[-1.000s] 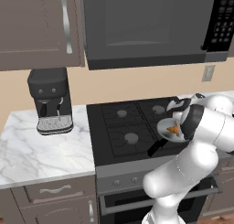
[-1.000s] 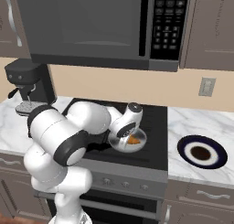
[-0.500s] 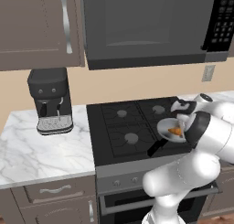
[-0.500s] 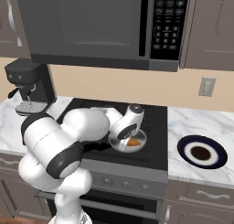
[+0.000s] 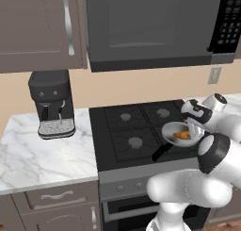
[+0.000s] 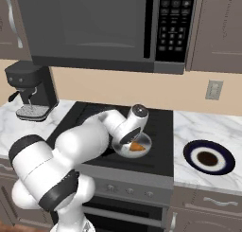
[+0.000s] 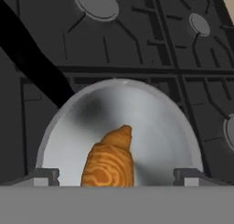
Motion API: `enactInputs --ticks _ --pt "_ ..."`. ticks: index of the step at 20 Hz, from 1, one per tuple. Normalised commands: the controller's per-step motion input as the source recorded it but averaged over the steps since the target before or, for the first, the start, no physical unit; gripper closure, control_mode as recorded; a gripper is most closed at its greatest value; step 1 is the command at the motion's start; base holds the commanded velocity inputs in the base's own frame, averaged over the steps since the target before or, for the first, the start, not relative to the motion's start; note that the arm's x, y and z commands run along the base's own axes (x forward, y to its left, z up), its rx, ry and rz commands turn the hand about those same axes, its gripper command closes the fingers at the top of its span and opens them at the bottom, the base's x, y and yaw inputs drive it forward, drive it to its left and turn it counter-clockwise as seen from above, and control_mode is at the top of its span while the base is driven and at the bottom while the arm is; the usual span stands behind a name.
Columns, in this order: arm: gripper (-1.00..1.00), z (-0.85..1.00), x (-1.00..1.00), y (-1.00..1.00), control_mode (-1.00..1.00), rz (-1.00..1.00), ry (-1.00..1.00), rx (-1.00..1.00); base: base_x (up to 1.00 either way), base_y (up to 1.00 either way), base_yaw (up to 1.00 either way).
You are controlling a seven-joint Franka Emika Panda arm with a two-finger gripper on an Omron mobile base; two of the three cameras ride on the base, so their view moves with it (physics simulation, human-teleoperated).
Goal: Pick the croissant and place it on the pan. Then turn on the stove to warm the croissant.
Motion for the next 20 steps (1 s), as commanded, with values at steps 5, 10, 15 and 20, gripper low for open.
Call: enactInputs --ticks 5,10,15,20 --pt "-1.0 0.42 -0.49 0.0 -1.0 0.0 -0.08 0.0 0.0 0.0 0.0" --pt "-1.0 0.23 -0.68 0.0 -1.0 0.0 -0.03 0.0 0.0 0.0 0.0" --pt "-1.0 0.04 -0.81 -0.13 -1.0 -0.01 -0.04 0.03 0.0 0.0 0.0" --pt "-1.0 0.0 -0.78 -0.22 -1.0 -0.01 -0.08 0.1 0.0 0.0 0.0"
